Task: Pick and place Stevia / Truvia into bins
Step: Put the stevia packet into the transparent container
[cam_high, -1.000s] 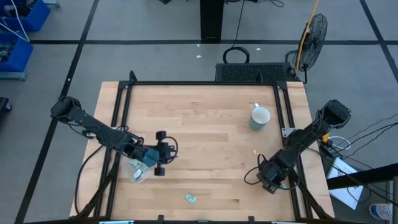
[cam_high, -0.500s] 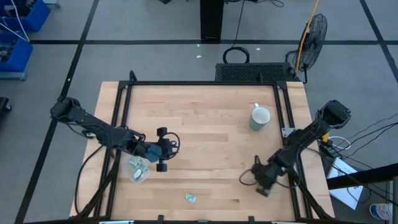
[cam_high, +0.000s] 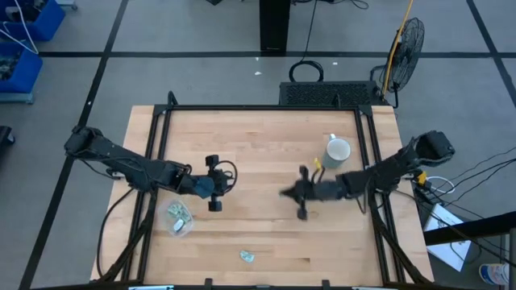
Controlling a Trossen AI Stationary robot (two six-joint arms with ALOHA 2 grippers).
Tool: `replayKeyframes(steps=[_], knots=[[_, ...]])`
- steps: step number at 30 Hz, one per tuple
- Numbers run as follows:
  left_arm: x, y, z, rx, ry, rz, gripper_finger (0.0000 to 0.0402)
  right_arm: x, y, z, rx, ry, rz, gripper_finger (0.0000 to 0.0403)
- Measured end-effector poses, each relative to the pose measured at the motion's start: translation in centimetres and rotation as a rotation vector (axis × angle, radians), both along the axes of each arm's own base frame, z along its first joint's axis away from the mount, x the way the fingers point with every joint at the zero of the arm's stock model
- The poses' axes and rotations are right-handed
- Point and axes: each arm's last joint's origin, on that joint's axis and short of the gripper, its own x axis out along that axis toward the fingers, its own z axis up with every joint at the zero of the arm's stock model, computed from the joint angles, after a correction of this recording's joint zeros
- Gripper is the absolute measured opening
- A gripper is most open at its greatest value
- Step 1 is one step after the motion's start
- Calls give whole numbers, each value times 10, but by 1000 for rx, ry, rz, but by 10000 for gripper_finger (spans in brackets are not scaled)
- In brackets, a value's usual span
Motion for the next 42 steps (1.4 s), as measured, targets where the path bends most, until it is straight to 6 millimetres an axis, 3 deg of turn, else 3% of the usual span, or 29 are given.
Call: replayKeyframes(steps=[7, 12, 21, 31, 42], knots=[[9, 14, 7, 9, -83, 42, 99, 17, -57, 22, -8, -231, -182, 1], [17, 26, 15, -14, -192, 93, 99, 18, -78, 20, 91, -216, -111, 1], [26, 38, 19, -61, -264, 85, 99, 19, -79, 21, 121, -219, 58, 0], [69, 34, -15, -21, -319, -45, 99, 20, -77, 22, 81, -233, 128, 0], [84, 32, -26, -23, -394, -47, 99, 20, -78, 23, 44, -238, 134, 0]])
